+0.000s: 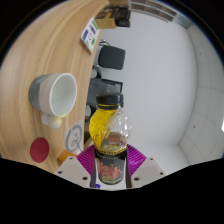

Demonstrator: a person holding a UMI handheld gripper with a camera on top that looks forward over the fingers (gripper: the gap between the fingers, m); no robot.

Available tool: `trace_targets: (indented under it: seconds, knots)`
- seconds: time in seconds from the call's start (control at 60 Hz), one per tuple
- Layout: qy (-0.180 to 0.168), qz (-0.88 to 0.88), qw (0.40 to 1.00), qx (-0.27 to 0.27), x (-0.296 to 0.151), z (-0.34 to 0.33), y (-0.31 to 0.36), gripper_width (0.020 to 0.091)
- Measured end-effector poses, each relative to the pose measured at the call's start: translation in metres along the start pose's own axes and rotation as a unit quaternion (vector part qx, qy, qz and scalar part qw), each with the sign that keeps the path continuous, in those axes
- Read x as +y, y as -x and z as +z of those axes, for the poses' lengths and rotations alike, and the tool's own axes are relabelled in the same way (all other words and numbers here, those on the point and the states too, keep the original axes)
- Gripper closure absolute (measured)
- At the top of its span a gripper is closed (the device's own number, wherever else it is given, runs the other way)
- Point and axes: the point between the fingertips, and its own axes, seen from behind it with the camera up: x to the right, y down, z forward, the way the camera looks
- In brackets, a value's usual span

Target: Pour water

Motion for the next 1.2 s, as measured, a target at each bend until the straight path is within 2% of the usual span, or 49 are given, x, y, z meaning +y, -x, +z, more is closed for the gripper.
trace_targets:
  seconds: [0.067, 0.15, 0.25, 0.317, 0.45, 0.617, 0.767, 0.85, 0.933, 1.017, 1.05, 1.1, 1.117, 1.15, 1.2]
  knots:
    - [-0.005, 0.140, 0.990, -0.032, 0.012, -0.006, -0.012, 0.0703]
    - [-0.021, 0.323, 0.943, -0.074, 0.020, -0.017, -0.022, 0.0701]
    - [-0.033, 0.494, 0.862, -0.106, 0.028, -0.031, -0.033, 0.0702]
    - [-0.061, 0.586, 0.794, -0.148, 0.026, -0.028, -0.027, 0.0701]
    - [-0.056, 0.689, 0.697, -0.191, 0.034, -0.024, 0.013, 0.0702]
    - [-0.059, 0.724, 0.651, -0.221, 0.030, -0.021, 0.077, 0.0703]
    - [-0.047, 0.722, 0.647, -0.239, 0.028, -0.018, 0.129, 0.0682]
    - [-0.067, 0.736, 0.639, -0.214, 0.031, -0.019, 0.125, 0.0676]
    - [-0.072, 0.742, 0.632, -0.211, 0.033, -0.018, 0.124, 0.0615]
    - [-0.061, 0.738, 0.633, -0.226, 0.030, -0.020, 0.127, 0.0550]
    - [-0.046, 0.733, 0.635, -0.237, 0.032, -0.022, 0.133, 0.0472]
    - [-0.032, 0.727, 0.640, -0.247, 0.035, -0.026, 0.137, 0.0266]
    - [-0.028, 0.725, 0.642, -0.248, 0.035, -0.029, 0.136, 0.0230]
    - [-0.022, 0.721, 0.647, -0.247, 0.039, -0.034, 0.133, 0.0275]
    - [-0.013, 0.716, 0.656, -0.241, 0.047, -0.044, 0.128, 0.0249]
